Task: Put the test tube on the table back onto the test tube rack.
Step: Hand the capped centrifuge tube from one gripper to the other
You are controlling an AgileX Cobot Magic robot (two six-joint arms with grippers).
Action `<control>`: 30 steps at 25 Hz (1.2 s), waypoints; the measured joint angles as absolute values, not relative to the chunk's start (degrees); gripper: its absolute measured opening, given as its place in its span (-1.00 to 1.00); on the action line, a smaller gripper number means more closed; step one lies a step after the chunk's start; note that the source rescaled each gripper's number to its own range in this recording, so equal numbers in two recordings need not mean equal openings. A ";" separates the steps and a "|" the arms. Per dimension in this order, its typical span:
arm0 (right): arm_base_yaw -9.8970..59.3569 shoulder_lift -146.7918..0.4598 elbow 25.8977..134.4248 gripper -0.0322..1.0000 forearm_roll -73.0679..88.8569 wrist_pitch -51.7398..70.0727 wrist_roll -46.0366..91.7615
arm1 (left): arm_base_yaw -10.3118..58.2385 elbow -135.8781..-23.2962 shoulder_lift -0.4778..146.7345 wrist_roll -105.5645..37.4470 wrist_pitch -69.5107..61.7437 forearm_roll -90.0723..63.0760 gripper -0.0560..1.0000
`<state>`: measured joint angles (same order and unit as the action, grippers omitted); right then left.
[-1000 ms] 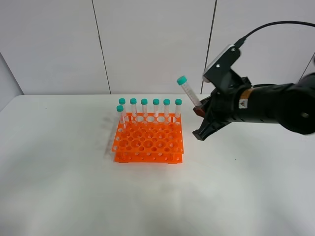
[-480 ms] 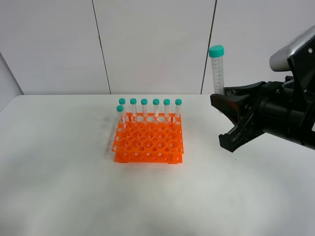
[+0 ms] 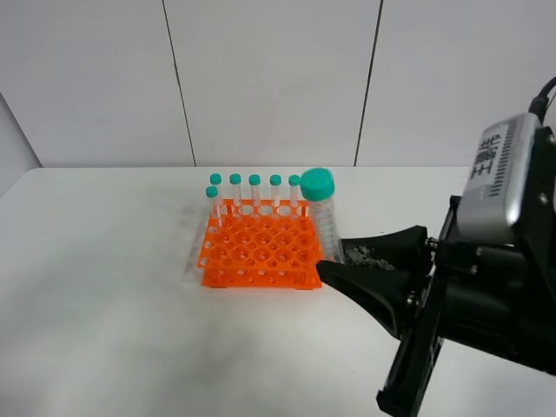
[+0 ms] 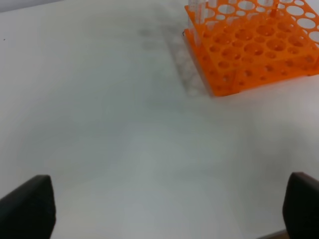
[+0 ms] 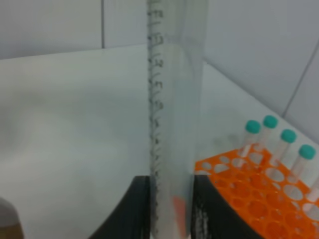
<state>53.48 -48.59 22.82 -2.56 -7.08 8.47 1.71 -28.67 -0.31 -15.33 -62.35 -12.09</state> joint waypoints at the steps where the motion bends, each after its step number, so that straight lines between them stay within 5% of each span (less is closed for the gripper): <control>1: 53.48 -46.90 21.88 -0.85 -2.56 -7.08 8.47 | 1.71 -28.67 -0.31 -15.33 -62.35 -12.09 1.00; 8: 53.48 -33.99 17.41 -0.85 -2.56 -3.99 8.47 | 1.71 -28.67 -0.31 -15.33 -62.35 -11.93 1.00; 20: 53.48 -34.76 16.70 -0.85 -2.56 -3.44 10.91 | 1.71 -28.86 -0.31 -15.33 -62.35 -12.18 1.00; 30: 53.48 -34.76 16.70 -0.85 -2.56 -3.69 11.24 | 3.88 -30.99 11.64 -33.83 -55.20 -39.41 1.00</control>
